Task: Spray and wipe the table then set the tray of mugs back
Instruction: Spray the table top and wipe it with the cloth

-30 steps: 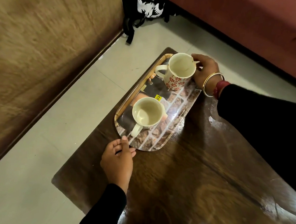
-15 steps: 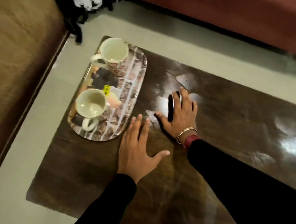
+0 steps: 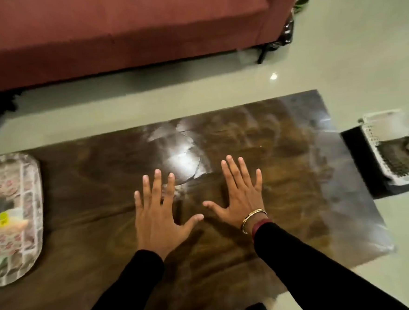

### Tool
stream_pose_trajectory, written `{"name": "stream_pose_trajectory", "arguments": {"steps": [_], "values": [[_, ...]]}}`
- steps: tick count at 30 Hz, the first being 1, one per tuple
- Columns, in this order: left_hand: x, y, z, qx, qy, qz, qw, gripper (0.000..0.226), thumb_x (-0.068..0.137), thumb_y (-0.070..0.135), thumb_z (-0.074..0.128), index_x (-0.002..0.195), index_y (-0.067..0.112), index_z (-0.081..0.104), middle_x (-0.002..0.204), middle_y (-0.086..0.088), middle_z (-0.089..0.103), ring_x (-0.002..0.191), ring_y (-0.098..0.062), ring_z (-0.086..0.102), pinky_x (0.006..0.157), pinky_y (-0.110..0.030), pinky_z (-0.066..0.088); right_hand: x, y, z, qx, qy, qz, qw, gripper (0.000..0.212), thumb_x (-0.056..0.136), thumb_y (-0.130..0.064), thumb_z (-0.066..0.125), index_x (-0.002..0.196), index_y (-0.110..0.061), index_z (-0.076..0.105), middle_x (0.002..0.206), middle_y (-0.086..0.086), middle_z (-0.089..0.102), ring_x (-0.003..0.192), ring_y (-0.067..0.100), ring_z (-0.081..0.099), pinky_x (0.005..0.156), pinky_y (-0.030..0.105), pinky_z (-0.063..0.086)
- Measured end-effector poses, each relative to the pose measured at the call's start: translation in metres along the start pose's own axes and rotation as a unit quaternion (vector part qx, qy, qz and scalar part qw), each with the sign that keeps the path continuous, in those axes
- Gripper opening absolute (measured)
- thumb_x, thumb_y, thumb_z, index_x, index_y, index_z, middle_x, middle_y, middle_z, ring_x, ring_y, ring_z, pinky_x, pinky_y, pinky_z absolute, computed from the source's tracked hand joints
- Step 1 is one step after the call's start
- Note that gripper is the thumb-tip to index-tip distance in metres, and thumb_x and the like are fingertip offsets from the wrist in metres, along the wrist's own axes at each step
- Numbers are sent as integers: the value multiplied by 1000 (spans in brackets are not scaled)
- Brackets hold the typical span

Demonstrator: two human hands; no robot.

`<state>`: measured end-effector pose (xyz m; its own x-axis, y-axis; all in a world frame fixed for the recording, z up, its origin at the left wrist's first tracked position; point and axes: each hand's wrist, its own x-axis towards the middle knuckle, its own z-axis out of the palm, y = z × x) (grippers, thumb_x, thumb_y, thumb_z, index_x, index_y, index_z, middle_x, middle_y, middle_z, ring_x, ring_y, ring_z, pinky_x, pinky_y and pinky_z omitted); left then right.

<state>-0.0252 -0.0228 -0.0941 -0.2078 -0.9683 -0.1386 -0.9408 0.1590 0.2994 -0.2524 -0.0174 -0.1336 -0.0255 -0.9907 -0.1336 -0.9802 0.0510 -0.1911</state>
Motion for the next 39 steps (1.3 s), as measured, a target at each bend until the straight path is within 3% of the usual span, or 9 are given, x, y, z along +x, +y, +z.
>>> {"name": "stream_pose_trajectory", "arguments": {"steps": [7,11,14,20,25,32,39], "values": [[23,210,34,36,-12,70,997,123,70,95,45,163,27,3,172,-6,-5,157,-34,-6,123,-62,15,-51,187,-65,10,25,73,997,121,79,-95,37,168,-20,2,176,-2,-4,163,27,-4,121,73,6],[33,319,61,33,-24,104,994,123,69,85,57,163,23,8,172,-6,-1,157,-34,-5,123,-62,15,-81,284,-92,16,34,105,994,121,80,-94,37,168,-20,-1,176,3,-6,162,30,-4,121,74,7],[41,383,78,37,-28,129,991,121,70,82,60,163,23,9,171,-8,1,157,-34,-4,123,-61,14,-98,341,-105,29,47,135,989,121,79,-94,40,168,-19,4,176,4,-1,162,31,0,122,73,7],[75,493,124,43,-36,180,982,118,74,89,46,163,24,3,171,-8,-3,157,-34,-5,123,-61,13,-115,458,-114,16,61,193,979,119,79,-96,33,168,-19,9,176,4,4,162,30,5,122,70,9],[106,558,157,48,-54,203,976,116,75,93,36,163,24,5,171,-9,-4,157,-34,-7,122,-63,16,-112,525,-112,18,60,227,972,118,80,-97,24,167,-19,13,176,6,9,162,31,9,121,70,13],[157,615,198,27,-46,221,974,115,80,78,57,163,21,0,171,-7,-6,157,-30,-7,124,-60,16,-88,590,-91,52,69,243,966,109,86,-89,33,166,-16,21,175,7,15,161,30,15,123,66,13],[194,674,235,-124,13,248,961,114,79,64,75,160,7,19,168,-11,22,156,-23,17,122,-48,31,-54,641,-53,90,8,236,968,97,92,-76,22,167,-17,5,176,8,-1,163,28,-2,128,61,1]]}}
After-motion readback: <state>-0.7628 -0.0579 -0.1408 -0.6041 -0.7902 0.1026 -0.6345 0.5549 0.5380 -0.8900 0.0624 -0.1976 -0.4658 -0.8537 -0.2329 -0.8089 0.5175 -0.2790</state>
